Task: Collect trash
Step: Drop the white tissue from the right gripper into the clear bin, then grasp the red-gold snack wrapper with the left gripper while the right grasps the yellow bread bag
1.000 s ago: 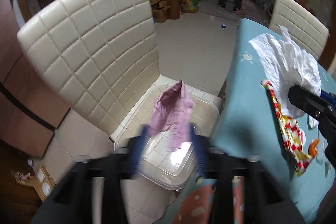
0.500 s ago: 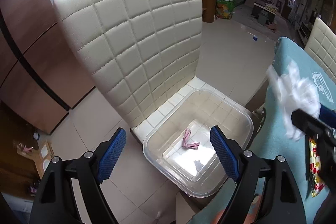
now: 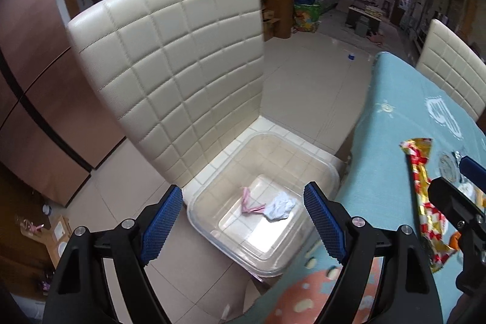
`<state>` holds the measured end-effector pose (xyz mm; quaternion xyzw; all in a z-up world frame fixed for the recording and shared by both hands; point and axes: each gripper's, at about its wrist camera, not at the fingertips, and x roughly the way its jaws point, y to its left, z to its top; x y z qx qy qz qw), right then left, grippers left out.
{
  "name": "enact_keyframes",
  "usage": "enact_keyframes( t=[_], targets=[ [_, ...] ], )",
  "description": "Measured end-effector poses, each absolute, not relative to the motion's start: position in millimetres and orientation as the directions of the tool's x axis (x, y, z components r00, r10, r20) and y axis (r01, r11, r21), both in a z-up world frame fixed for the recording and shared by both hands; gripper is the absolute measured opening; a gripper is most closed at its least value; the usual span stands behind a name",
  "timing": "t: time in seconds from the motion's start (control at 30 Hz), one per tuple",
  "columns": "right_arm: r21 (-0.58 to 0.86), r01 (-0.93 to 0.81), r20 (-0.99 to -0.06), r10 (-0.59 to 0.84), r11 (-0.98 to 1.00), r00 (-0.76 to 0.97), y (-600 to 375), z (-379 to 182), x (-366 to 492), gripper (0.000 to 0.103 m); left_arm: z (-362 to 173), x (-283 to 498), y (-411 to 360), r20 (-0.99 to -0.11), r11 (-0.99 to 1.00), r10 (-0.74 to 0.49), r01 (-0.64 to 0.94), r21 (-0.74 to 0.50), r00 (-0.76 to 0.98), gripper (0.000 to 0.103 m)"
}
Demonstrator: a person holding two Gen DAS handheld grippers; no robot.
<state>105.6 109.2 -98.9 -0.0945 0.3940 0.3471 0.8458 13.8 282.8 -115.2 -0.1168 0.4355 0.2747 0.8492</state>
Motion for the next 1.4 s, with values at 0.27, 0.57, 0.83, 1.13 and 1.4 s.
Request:
enact_keyframes(
  t=[0.27, 0.57, 0.83, 1.13, 1.4],
  targets=[
    [0.103, -0.534, -0.729, 0.429, 0.839, 0.534, 25, -92, 90, 0.089, -105, 29, 211, -0.796, 0.91, 0.275, -0.413, 0.035, 0.539, 0.08],
    [0.078, -0.292, -0.756, 0.247, 0.953, 0.606, -94, -106, 68, 0.089, -110, 44, 107, -0.812, 0.987, 0.123, -0.158, 0.038, 0.571, 0.08],
    [0.084, -0.106, -0.793, 0.131, 0.991, 0.594, -160, -127, 67, 0.089, -122, 60, 68, -0.833, 0.997, 0.074, -0.068, 0.044, 0.548, 0.08],
    [0.072, -0.053, -0.837, 0.089, 0.996, 0.54, -165, -153, 90, 0.089, -154, 87, 72, -0.874, 0.994, 0.11, -0.075, 0.084, 0.474, 0.08],
    [0.07, -0.051, -0.872, 0.086, 0.996, 0.482, -159, -176, 107, 0.08, -180, 100, 72, -0.899, 0.994, 0.107, -0.058, 0.091, 0.425, 0.08]
  ],
)
